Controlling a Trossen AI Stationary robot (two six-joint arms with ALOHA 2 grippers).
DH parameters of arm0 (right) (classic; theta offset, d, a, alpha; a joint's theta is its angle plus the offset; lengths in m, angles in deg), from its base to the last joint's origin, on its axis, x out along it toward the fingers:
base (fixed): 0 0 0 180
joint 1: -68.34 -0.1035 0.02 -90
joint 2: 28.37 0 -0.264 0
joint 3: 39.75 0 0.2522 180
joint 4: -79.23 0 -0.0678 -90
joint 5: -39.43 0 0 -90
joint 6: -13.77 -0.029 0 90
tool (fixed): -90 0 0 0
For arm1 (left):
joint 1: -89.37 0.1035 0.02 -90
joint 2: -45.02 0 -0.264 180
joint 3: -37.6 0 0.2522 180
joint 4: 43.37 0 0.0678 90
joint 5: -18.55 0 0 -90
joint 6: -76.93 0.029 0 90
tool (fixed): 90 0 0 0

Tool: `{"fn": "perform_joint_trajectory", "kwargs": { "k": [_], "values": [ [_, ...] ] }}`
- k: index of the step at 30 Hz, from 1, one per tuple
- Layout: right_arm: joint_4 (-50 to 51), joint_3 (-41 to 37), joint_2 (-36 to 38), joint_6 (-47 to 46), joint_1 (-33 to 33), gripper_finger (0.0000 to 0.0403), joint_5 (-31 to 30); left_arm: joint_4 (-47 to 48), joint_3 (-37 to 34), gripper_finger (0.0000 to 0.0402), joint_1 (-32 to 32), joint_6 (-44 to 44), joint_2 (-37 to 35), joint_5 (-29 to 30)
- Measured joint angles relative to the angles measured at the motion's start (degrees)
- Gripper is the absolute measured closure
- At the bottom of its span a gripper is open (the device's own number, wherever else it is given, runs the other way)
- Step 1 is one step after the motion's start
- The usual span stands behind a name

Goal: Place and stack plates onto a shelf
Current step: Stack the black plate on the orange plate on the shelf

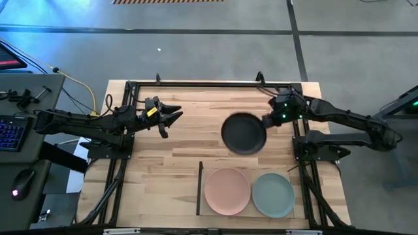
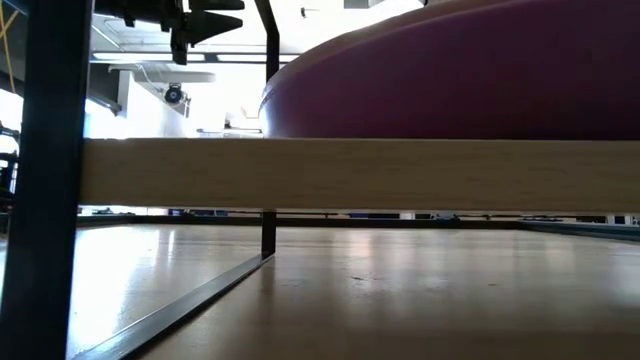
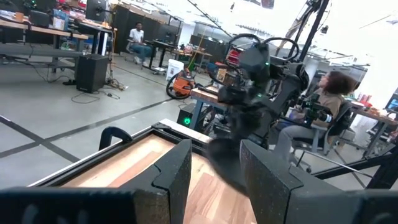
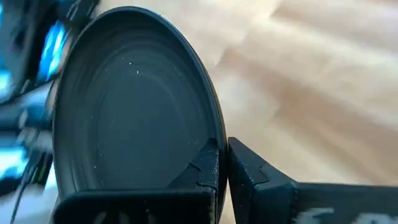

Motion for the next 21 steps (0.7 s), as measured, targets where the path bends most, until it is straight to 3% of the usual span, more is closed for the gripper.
{"fn": "perform_joint_trajectory", "kwargs": {
  "k": [7,13,21],
  "values": [
    [-0.7,0.0,0.0,4.79,-11.65,0.0403,7.63,-0.02,0.02,0.0273,0.0,-0.02,0.01,0.02],
    [-9.08,0.0,-3.89,0.71,-22.84,0.0403,3.48,-0.02,0.02,0.0273,0.0,-0.07,0.01,0.44],
    [-13.97,5.73,-18.12,2.34,-30.67,0.0403,-1.88,-0.02,0.02,0.0273,0.0,-0.3,0.0,1.57]
  ]
}}
